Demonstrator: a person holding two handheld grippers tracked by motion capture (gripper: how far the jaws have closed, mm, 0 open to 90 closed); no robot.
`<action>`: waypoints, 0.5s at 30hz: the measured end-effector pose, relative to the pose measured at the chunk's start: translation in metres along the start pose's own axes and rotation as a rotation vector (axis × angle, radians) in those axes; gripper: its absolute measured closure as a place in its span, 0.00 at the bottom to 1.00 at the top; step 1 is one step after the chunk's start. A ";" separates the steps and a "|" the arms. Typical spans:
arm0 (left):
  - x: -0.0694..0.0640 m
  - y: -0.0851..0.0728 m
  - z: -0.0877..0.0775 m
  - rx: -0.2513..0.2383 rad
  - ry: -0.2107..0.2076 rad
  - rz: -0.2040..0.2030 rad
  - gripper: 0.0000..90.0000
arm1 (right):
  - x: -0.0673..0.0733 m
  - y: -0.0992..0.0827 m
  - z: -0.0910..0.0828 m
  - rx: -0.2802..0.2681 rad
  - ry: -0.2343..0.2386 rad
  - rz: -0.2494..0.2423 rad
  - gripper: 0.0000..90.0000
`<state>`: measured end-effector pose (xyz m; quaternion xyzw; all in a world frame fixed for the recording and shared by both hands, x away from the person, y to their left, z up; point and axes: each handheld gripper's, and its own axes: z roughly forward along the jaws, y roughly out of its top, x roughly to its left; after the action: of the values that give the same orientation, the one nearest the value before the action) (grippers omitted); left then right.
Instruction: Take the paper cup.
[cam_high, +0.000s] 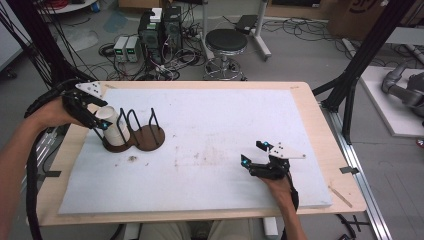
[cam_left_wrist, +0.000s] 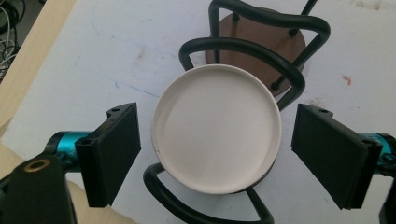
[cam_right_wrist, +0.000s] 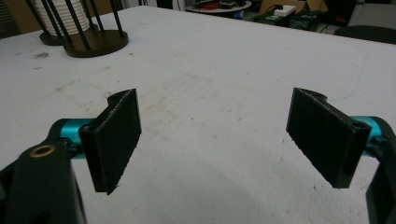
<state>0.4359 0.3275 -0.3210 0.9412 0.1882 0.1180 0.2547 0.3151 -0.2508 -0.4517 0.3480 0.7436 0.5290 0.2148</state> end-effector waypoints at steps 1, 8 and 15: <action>0.000 0.000 0.000 0.001 -0.001 0.000 0.18 | 0.000 0.000 0.000 -0.002 0.002 -0.002 0.20; 0.000 0.000 0.001 0.000 -0.002 0.011 0.23 | 0.000 0.000 0.000 0.000 0.000 0.001 0.20; 0.001 -0.001 0.000 0.006 0.000 0.019 0.29 | 0.000 0.000 0.000 -0.001 -0.002 -0.004 0.20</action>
<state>0.4363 0.3284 -0.3215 0.9436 0.1794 0.1201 0.2509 0.3154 -0.2505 -0.4518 0.3470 0.7437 0.5286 0.2170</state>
